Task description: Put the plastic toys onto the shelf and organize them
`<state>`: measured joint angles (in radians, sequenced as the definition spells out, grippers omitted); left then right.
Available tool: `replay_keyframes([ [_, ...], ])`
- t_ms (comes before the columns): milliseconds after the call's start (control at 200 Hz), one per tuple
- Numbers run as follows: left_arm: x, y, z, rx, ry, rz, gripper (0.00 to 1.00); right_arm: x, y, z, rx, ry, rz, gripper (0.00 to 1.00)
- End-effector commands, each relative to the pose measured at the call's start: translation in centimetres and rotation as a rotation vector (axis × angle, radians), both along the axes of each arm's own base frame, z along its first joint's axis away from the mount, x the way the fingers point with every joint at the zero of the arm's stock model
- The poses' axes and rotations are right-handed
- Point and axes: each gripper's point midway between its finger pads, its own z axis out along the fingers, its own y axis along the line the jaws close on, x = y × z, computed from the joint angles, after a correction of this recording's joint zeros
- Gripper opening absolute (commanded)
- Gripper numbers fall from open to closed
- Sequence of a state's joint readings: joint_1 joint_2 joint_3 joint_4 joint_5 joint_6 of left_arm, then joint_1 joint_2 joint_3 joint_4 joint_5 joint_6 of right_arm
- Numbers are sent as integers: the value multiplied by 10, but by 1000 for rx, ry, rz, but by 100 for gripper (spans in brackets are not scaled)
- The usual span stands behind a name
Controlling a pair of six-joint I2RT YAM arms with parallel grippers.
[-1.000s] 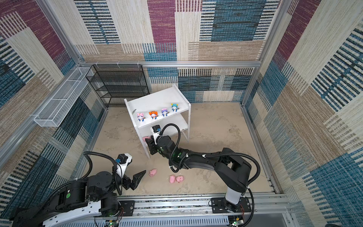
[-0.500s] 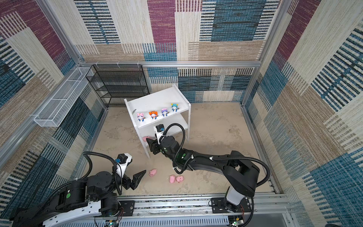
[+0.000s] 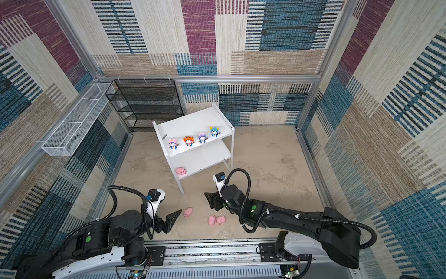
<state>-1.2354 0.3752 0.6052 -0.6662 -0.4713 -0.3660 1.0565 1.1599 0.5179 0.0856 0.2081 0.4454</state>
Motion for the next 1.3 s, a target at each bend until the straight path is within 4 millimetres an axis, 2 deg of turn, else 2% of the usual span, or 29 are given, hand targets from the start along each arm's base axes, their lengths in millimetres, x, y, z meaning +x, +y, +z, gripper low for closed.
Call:
replay_keyframes([
  [0,1,-11,3,-48,9,-6,100,-28,-26,-43,-55,202,-56,69],
  [230,1,-19,-4,-61,17,-19,100,-61,-53,-74,-119,377,-164,67],
  [406,0,-15,-4,-55,9,-20,100,-80,-72,-93,-190,481,-252,67],
  [581,0,-9,-5,-58,-10,-14,100,-85,-63,-94,-191,483,-240,68],
  [811,1,-4,-4,-69,-21,-4,100,-64,-42,-87,-175,399,-257,71],
  [1147,2,-4,-1,-66,-29,0,100,13,-7,-66,-143,259,-221,73],
  [1212,2,-3,0,-66,-30,2,100,22,0,-67,-169,249,-207,73],
  [1292,2,-2,1,-65,-29,6,100,24,3,-68,-184,243,-192,73],
])
